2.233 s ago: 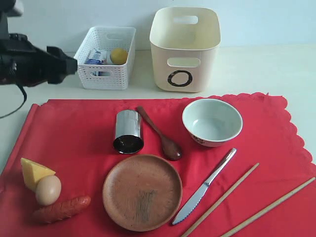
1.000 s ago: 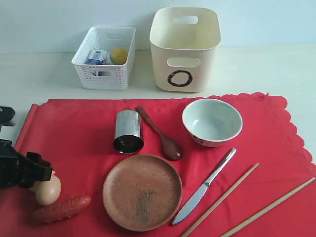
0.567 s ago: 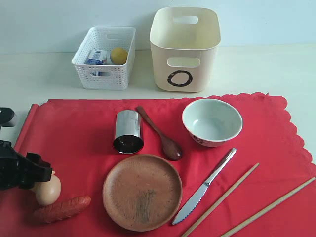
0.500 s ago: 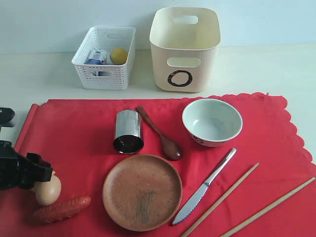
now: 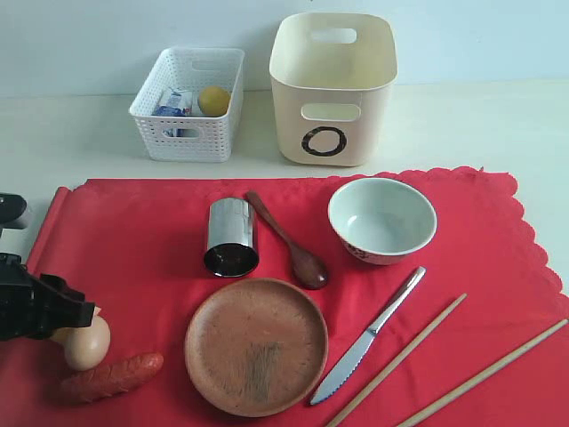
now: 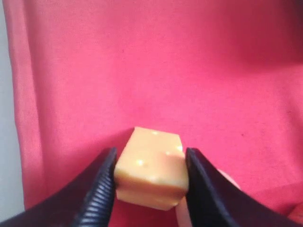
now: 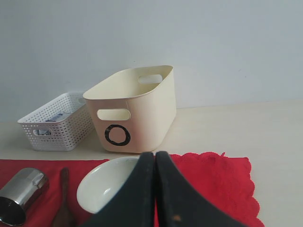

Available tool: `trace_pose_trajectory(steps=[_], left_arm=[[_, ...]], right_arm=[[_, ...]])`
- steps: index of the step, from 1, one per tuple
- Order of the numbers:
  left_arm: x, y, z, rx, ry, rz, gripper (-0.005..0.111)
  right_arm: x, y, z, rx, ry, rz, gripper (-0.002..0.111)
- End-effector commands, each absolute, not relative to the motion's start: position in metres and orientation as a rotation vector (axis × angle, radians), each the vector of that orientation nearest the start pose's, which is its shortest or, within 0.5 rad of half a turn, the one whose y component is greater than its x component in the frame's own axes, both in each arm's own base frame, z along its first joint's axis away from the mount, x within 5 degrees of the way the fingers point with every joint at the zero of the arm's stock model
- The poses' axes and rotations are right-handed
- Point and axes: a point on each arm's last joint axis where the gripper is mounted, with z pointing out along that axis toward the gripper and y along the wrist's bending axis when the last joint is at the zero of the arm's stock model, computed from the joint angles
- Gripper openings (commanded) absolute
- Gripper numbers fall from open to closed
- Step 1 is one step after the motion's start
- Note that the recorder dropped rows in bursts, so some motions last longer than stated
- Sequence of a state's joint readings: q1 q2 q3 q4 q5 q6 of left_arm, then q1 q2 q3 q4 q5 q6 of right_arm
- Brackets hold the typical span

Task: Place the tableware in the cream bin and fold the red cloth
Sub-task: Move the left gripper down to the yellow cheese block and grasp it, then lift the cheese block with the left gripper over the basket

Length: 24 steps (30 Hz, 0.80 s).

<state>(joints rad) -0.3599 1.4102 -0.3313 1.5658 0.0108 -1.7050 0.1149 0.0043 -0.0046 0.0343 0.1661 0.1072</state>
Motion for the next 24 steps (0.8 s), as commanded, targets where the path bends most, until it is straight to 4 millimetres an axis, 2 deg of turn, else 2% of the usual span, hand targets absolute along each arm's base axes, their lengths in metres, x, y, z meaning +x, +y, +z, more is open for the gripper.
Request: trace_pose_trajectory(steps=[1, 7, 14, 17, 24], left_arm=[[0.185, -0.068, 0.133, 0.264, 2.562, -0.181, 0.000], [0.187, -0.069, 0.135, 0.263, 2.554, -0.183, 0.000], [0.200, -0.076, 0.150, 0.263, 2.490, -0.230, 0.000], [0.209, -0.082, 0.164, 0.268, 2.430, -0.275, 0.000], [0.237, -0.101, 0.217, 0.259, 2.234, -0.434, 0.000]], right_arm=[[0.056, 0.007, 0.199, 0.010, 1.643, 0.194, 0.000], [0.056, 0.007, 0.199, 0.010, 1.643, 0.194, 0.000], [0.056, 0.007, 0.199, 0.010, 1.643, 0.194, 0.000], [0.056, 0.007, 0.199, 0.010, 1.643, 0.194, 0.000], [0.056, 0.007, 0.199, 0.010, 1.643, 0.194, 0.000]])
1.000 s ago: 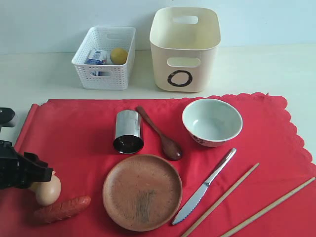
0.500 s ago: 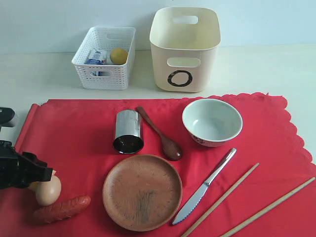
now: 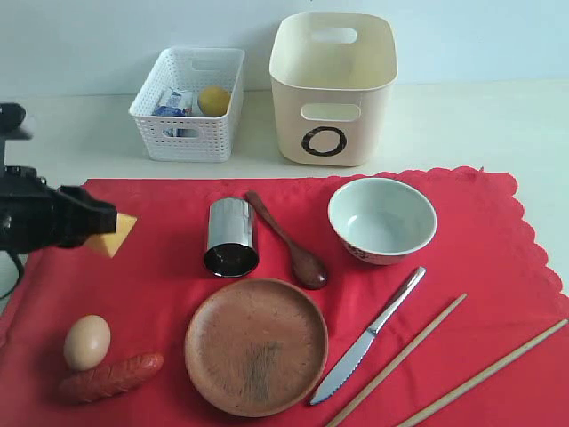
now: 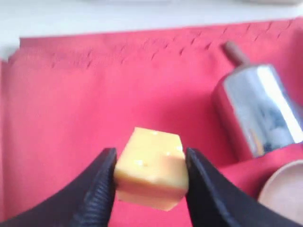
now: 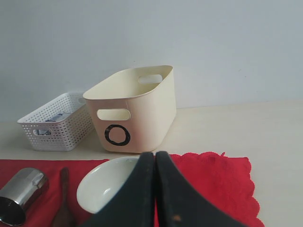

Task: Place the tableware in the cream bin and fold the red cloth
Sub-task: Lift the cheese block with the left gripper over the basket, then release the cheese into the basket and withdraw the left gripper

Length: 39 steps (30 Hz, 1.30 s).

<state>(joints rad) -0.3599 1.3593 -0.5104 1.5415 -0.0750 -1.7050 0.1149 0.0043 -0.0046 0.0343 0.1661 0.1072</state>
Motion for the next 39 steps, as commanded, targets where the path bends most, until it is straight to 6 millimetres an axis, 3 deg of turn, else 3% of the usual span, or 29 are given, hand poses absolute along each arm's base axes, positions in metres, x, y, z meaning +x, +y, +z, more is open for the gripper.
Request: trace_pose_trajectory(steps=[1, 8, 12, 17, 24, 30, 33, 34, 37, 39], left_arm=[[0.242, -0.103, 0.226, 0.261, 2.203, -0.445, 0.000], [0.272, -0.109, 0.286, 0.225, 2.004, -0.423, 0.000], [0.292, -0.114, 0.311, 0.218, 1.928, -0.391, 0.000], [0.332, -0.123, 0.314, 0.203, 1.912, -0.314, 0.000], [0.400, -0.143, 0.267, 0.195, 1.993, -0.228, 0.000], [0.448, -0.159, 0.185, 0.201, 2.123, -0.175, 0.000], [0.458, -0.162, 0.164, 0.204, 2.151, -0.169, 0.001], [0.460, -0.163, 0.160, 0.200, 2.155, -0.173, 0.005], [0.465, -0.167, 0.145, 0.212, 2.178, -0.189, 0.037], [0.465, -0.167, 0.143, 0.213, 2.182, -0.189, 0.049]], right_arm=[[0.056, 0.007, 0.199, 0.010, 1.643, 0.194, 0.000], [0.056, 0.007, 0.199, 0.010, 1.643, 0.194, 0.000], [0.056, 0.007, 0.199, 0.010, 1.643, 0.194, 0.000], [0.056, 0.007, 0.199, 0.010, 1.643, 0.194, 0.000], [0.056, 0.007, 0.199, 0.010, 1.643, 0.194, 0.000], [0.056, 0.007, 0.199, 0.010, 1.643, 0.194, 0.000], [0.056, 0.007, 0.199, 0.010, 1.643, 0.194, 0.000], [0.056, 0.007, 0.199, 0.010, 1.643, 0.194, 0.000], [0.056, 0.007, 0.199, 0.010, 1.643, 0.194, 0.000], [0.056, 0.007, 0.199, 0.010, 1.643, 0.194, 0.000]])
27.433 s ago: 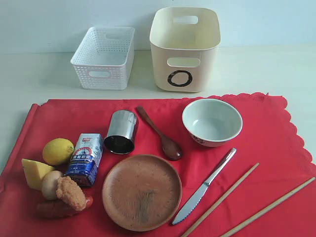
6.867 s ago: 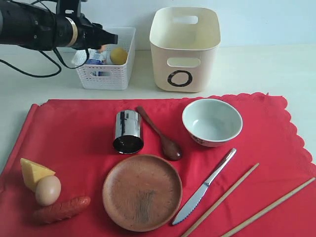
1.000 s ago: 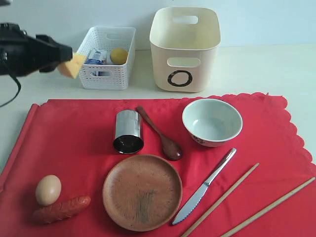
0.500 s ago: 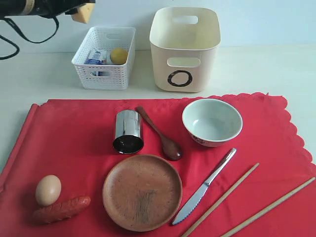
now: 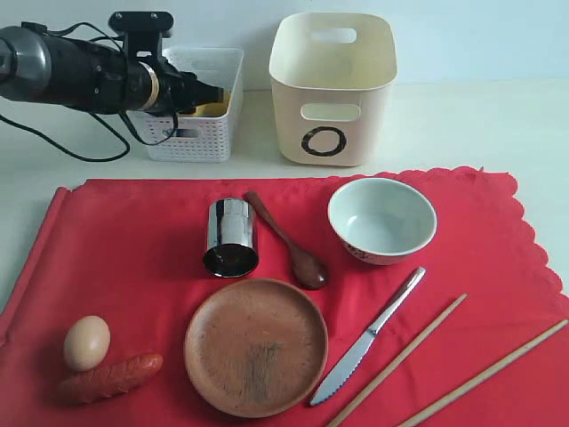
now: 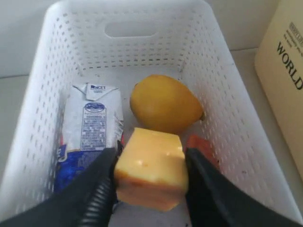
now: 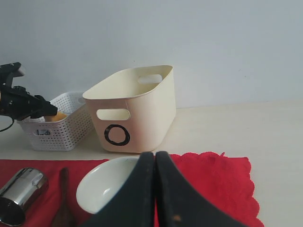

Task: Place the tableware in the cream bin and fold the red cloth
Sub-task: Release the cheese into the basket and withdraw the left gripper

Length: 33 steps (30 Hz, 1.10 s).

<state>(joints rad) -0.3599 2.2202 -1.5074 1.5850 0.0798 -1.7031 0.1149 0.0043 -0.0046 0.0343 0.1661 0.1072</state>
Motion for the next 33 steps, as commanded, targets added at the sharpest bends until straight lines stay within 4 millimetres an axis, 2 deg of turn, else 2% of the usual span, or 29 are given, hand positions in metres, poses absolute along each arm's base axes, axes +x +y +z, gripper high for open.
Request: trace_pose_trajectory(steps=[1, 3, 6, 17, 25, 29, 33], left_arm=[[0.465, -0.167, 0.143, 0.213, 2.182, -0.189, 0.055], [0.465, -0.167, 0.143, 0.213, 2.182, -0.189, 0.063], [0.465, -0.167, 0.143, 0.213, 2.182, -0.189, 0.067], [0.464, -0.167, 0.146, 0.221, 2.178, -0.197, 0.068], [0.442, -0.159, 0.179, 0.231, 2.149, -0.196, 0.067], [0.422, -0.152, 0.204, 0.245, 2.120, -0.198, 0.058], [0.395, -0.142, 0.233, 0.242, 2.087, -0.204, 0.034]], right_arm=[[0.056, 0.007, 0.199, 0.010, 1.643, 0.194, 0.000], [0.056, 0.007, 0.199, 0.010, 1.643, 0.194, 0.000], [0.056, 0.007, 0.199, 0.010, 1.643, 0.194, 0.000], [0.056, 0.007, 0.199, 0.010, 1.643, 0.194, 0.000], [0.056, 0.007, 0.199, 0.010, 1.643, 0.194, 0.000], [0.056, 0.007, 0.199, 0.010, 1.643, 0.194, 0.000], [0.056, 0.007, 0.199, 0.010, 1.643, 0.194, 0.000]])
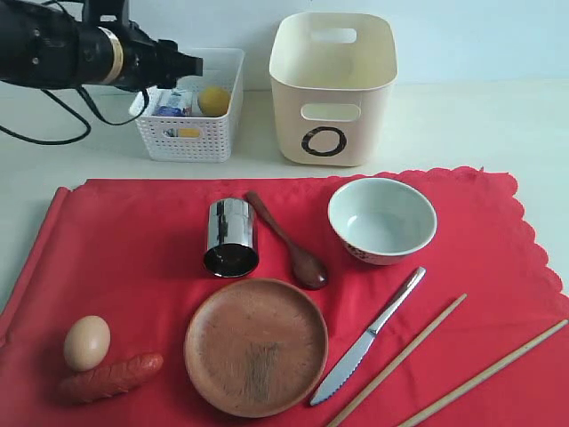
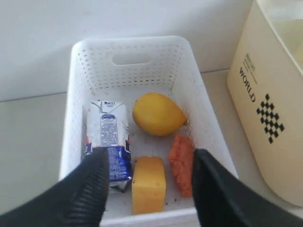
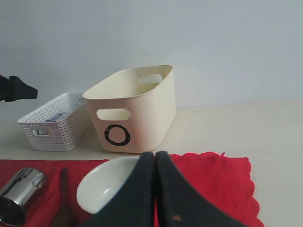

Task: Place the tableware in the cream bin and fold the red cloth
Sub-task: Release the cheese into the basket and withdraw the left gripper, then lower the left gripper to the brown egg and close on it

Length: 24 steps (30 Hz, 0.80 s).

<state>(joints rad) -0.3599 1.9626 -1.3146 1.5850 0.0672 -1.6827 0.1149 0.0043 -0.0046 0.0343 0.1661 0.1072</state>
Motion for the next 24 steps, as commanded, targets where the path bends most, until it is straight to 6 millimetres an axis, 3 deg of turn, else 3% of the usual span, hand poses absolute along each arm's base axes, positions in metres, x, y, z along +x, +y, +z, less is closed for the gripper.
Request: trace_pose_trajectory(steps=[1, 4, 9, 13, 17, 24], left_arm=[[0.387, -0.139, 0.239, 0.246, 2.077, -0.203, 0.026], [0.364, -0.130, 0.257, 0.295, 2.041, -0.171, 0.002], [0.329, -0.117, 0.282, 0.327, 1.982, -0.154, 0.000], [0.305, -0.108, 0.285, 0.325, 1.976, -0.155, 0.000], [0.282, -0.100, 0.264, 0.319, 2.047, -0.161, 0.000], [0.237, -0.085, 0.194, 0.298, 2.299, -0.179, 0.000]], right_arm=[[0.056, 0.007, 0.199, 0.010, 1.643, 0.194, 0.000], [0.056, 0.007, 0.199, 0.010, 1.643, 0.194, 0.000], [0.056, 0.007, 0.199, 0.010, 1.643, 0.194, 0.000], [0.056, 0.007, 0.199, 0.010, 1.643, 0.194, 0.000], [0.056, 0.007, 0.199, 0.010, 1.643, 0.194, 0.000], [0.056, 0.007, 0.199, 0.010, 1.643, 0.194, 0.000]])
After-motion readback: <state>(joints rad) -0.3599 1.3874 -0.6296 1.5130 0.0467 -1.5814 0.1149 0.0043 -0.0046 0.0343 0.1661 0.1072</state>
